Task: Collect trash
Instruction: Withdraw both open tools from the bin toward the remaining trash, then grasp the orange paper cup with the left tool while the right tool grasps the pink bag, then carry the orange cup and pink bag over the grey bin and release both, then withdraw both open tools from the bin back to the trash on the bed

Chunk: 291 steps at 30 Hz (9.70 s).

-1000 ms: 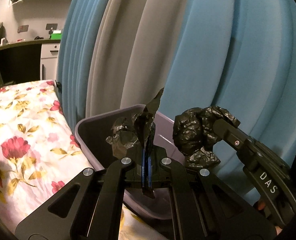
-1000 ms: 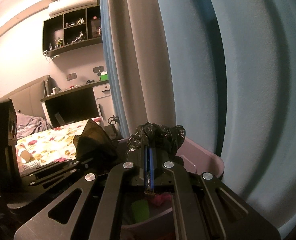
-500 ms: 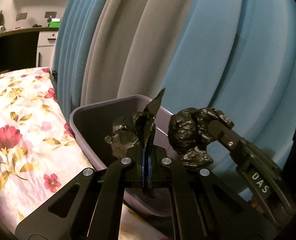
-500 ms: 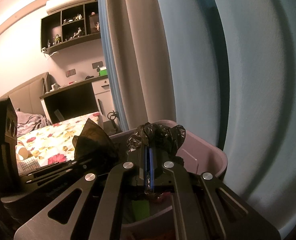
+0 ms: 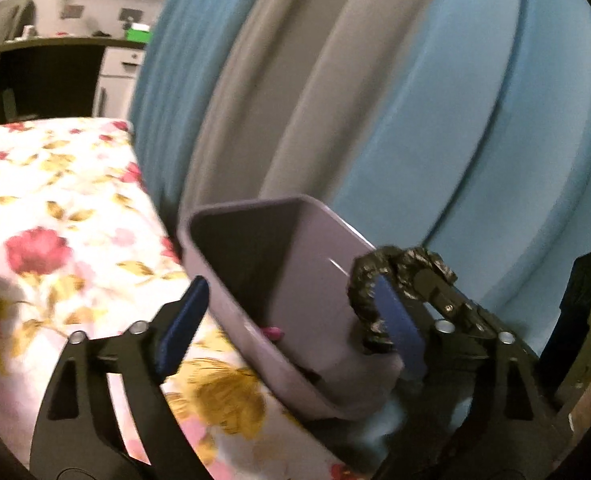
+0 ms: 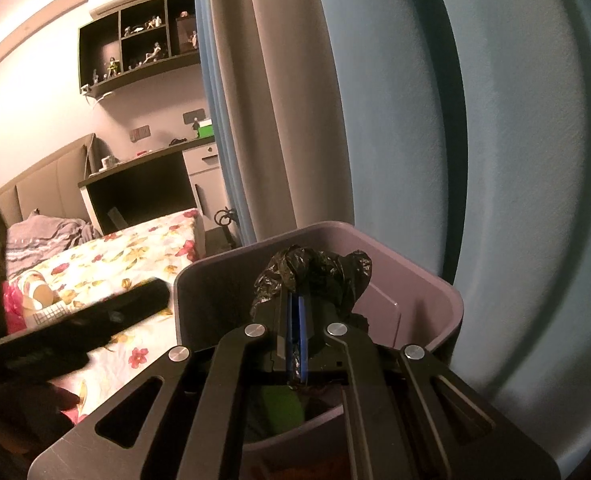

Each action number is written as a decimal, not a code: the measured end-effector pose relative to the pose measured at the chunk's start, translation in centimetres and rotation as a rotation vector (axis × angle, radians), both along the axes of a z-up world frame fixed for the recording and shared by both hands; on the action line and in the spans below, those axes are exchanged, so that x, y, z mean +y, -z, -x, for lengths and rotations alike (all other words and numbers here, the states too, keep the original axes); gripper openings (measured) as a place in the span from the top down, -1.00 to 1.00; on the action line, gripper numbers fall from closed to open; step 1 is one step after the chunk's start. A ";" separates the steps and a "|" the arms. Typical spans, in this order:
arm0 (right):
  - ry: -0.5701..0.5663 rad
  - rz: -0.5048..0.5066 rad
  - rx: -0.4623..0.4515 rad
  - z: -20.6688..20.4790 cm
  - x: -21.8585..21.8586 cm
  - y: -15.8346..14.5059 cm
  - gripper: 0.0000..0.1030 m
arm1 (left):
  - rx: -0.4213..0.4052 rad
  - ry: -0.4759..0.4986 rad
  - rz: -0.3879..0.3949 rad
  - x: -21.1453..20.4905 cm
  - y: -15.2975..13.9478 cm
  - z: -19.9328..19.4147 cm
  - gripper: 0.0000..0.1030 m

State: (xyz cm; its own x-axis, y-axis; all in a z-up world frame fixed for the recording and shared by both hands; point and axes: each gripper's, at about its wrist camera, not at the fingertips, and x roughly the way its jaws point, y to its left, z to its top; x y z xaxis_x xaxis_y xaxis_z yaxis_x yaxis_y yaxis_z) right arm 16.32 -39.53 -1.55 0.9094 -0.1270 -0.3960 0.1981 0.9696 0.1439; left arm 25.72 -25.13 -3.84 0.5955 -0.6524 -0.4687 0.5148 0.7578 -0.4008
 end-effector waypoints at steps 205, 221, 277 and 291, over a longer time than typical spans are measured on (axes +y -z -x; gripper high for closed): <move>0.061 0.054 -0.063 2.6 -0.1 -1.2 0.93 | -0.056 0.015 -0.139 -1.4 -1.5 0.7 0.96; 0.052 0.047 -0.026 1.9 -0.2 -0.4 0.92 | 0.003 0.035 -0.134 -2.0 0.2 -0.4 0.96; -0.107 0.033 -0.053 8.1 13.0 -0.7 -0.61 | -0.102 -0.455 -0.210 21.2 -1.4 13.9 -0.76; -0.255 0.045 -0.007 7.9 20.5 0.1 -0.61 | -0.052 -0.633 -0.196 30.9 -0.6 16.2 -0.76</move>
